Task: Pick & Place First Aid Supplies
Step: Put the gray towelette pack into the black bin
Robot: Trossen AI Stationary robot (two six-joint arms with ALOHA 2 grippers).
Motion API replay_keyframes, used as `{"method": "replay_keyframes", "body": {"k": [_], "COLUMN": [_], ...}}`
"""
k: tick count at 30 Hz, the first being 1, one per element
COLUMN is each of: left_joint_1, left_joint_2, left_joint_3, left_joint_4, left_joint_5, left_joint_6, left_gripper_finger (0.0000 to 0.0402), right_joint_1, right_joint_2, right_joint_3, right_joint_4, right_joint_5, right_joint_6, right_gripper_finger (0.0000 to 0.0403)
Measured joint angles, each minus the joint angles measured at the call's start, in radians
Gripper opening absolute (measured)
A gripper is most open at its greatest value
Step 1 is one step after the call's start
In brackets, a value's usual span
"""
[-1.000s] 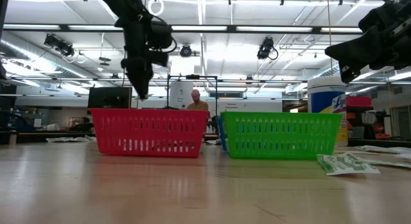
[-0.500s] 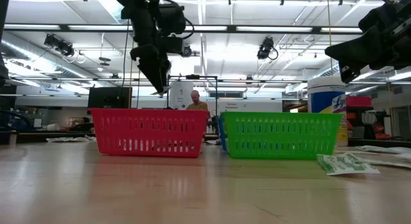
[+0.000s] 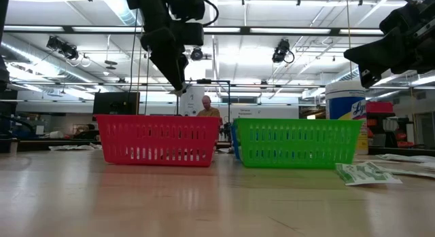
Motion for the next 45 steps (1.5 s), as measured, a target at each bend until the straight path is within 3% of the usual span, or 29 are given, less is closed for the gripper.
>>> {"method": "replay_keyframes", "body": {"k": [13, 32, 45], "left_joint_1": [-0.027, -0.027, -0.012], "left_joint_2": [0.024, 0.162, 0.191], "left_joint_3": [0.001, -0.002, -0.002], "left_joint_4": [-0.016, -0.019, -0.015], "left_joint_5": [-0.002, -0.001, -0.001], "left_joint_6": [-0.169, -0.171, -0.158], "left_gripper_finger": [0.0236, 0.0236, 0.0236], "right_joint_1": [0.0, 0.0, 0.0], "right_joint_2": [0.0, 0.0, 0.0], "right_joint_3": [0.0, 0.0, 0.0], "right_joint_4": [0.0, 0.004, 0.004], "right_joint_5": [0.0, -0.008, -0.008], "right_joint_6": [0.0, 0.0, 0.0], "right_gripper_finger": [0.0018, 0.0018, 0.0018]}}
